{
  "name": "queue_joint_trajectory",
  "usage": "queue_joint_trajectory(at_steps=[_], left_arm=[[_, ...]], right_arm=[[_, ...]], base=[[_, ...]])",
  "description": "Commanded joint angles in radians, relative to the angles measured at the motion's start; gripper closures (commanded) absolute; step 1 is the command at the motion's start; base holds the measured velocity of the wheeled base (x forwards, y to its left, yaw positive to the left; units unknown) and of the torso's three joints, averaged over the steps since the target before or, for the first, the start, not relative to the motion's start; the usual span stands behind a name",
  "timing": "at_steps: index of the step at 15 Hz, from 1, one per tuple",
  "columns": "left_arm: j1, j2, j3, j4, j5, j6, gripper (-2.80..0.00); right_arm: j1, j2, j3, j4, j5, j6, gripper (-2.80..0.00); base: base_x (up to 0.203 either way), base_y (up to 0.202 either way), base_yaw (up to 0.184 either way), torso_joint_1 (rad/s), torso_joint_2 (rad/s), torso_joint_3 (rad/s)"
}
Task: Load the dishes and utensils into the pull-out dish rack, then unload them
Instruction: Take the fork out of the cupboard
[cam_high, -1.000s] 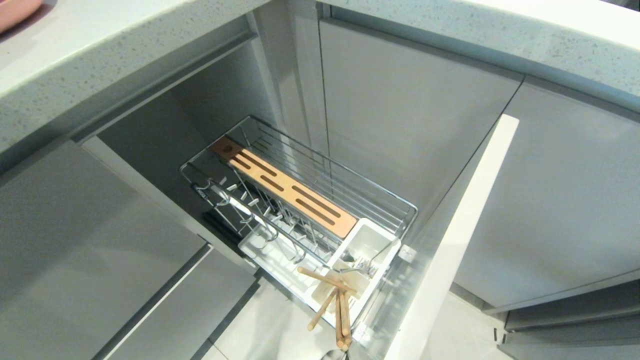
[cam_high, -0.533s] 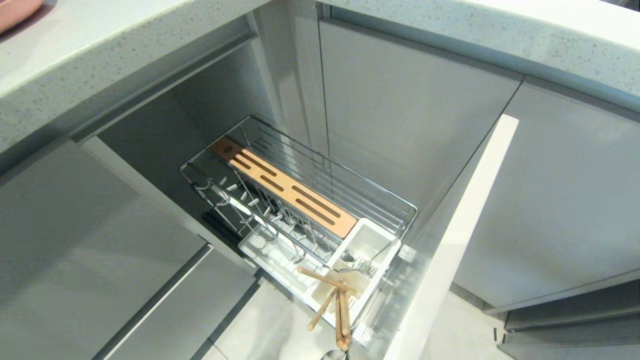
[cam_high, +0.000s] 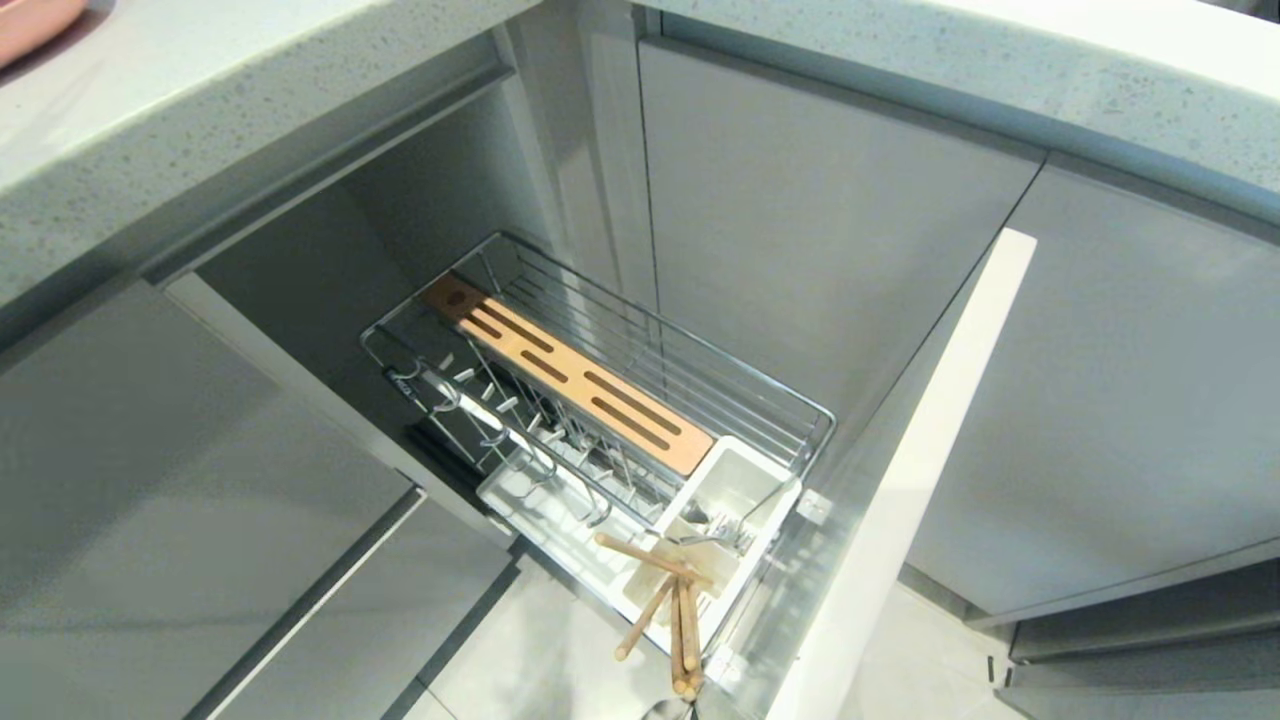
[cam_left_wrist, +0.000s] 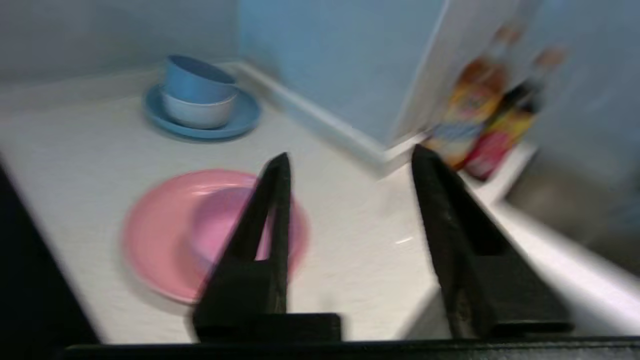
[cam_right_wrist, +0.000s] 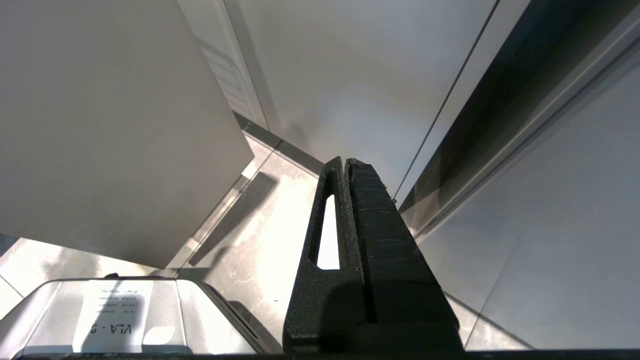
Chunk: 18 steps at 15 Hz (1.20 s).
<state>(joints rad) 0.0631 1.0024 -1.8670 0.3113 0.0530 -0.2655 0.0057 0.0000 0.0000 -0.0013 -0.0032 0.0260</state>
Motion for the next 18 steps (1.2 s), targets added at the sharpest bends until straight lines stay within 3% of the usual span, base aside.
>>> queue_joint_trajectory(at_steps=[1,3,5,8,10,12,15,18], left_arm=[[-0.019,-0.089,0.072,-0.021,0.0,-0.224,0.0],[-0.039,-0.118,0.18,-0.05,-0.022,-0.312,0.0],[-0.08,-0.128,0.249,-0.102,-0.161,-0.346,0.0],[-0.165,-0.052,0.293,-0.082,-0.271,-0.353,0.0],[-0.237,-0.009,0.307,-0.002,-0.404,-0.348,0.0],[-0.28,0.022,0.314,0.06,-0.495,-0.345,0.0],[-0.372,0.065,0.313,0.125,-0.519,-0.34,0.0],[-0.468,0.114,0.323,0.224,-0.52,-0.239,0.0]], right_arm=[[0.001,0.0,0.001,0.0,0.0,0.0,0.0],[0.0,0.0,0.0,0.0,0.0,0.0,0.0],[0.0,0.0,0.001,0.0,0.0,0.0,0.0],[0.0,0.0,0.002,0.0,0.0,0.0,0.0],[0.0,0.0,0.001,0.0,0.0,0.0,0.0],[0.0,0.0,0.002,0.0,0.0,0.0,0.0],[0.0,0.0,0.002,0.0,0.0,0.0,0.0],[0.0,0.0,0.002,0.0,0.0,0.0,0.0]], base=[[0.0,0.0,0.0,0.0,0.0,0.0],[0.0,0.0,0.0,0.0,0.0,0.0],[0.0,0.0,0.0,0.0,0.0,0.0],[0.0,0.0,0.0,0.0,0.0,0.0],[0.0,0.0,0.0,0.0,0.0,0.0],[0.0,0.0,0.0,0.0,0.0,0.0],[0.0,0.0,0.0,0.0,0.0,0.0],[0.0,0.0,0.0,0.0,0.0,0.0]])
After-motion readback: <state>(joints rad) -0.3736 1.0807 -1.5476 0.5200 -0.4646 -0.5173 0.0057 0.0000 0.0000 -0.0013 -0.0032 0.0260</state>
